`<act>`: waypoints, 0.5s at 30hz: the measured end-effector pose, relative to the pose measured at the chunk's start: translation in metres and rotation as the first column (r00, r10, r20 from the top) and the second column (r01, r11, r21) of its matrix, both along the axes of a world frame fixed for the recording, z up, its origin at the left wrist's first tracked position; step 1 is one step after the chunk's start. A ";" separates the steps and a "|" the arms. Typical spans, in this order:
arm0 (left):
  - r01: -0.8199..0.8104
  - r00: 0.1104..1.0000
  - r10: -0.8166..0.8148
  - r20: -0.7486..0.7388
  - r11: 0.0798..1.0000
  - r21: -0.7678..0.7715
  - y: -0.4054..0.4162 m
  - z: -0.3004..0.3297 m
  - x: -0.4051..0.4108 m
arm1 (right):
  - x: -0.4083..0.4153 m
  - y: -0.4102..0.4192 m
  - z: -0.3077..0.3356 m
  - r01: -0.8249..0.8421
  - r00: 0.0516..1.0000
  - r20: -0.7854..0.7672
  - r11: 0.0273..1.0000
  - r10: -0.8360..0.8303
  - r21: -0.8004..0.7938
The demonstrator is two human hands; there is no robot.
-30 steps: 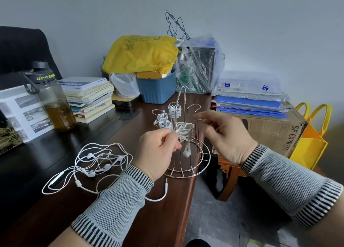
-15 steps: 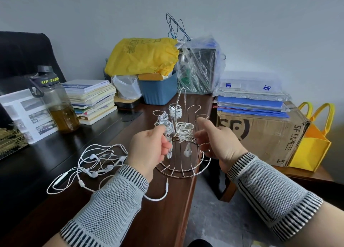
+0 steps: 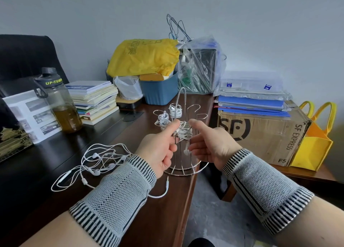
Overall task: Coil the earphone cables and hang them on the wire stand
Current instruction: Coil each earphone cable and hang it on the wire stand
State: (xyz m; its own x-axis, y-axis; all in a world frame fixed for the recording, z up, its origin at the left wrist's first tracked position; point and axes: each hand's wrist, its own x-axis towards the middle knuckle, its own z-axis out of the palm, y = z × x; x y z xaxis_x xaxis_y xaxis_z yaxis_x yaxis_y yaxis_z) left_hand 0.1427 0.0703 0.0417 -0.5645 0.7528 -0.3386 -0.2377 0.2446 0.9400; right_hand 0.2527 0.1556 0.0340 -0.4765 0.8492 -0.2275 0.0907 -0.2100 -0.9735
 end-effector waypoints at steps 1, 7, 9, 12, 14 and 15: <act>-0.007 1.000 0.007 0.005 1.000 0.011 0.002 0.000 0.001 | 0.000 0.000 0.000 0.005 1.000 -0.023 1.000 -0.005 -0.012; 0.014 1.000 -0.014 -0.013 1.000 0.017 0.005 0.001 0.001 | -0.001 0.000 0.002 0.023 0.997 -0.074 0.999 -0.026 -0.040; 0.053 0.997 -0.054 -0.056 0.998 -0.019 0.004 0.001 0.000 | 0.000 -0.001 0.002 0.025 0.996 -0.084 0.999 -0.028 -0.045; 0.079 0.991 -0.084 -0.106 0.996 -0.049 0.004 0.003 -0.003 | 0.001 -0.001 0.003 0.027 0.993 -0.111 0.999 -0.032 -0.043; 0.084 0.991 -0.089 -0.099 0.995 -0.054 0.005 0.004 -0.004 | 0.000 -0.001 0.003 0.027 0.991 -0.129 0.999 -0.032 -0.041; 0.085 0.992 -0.090 -0.089 0.995 -0.055 0.005 0.004 -0.004 | 0.000 -0.001 0.003 0.028 0.990 -0.140 0.999 -0.034 -0.041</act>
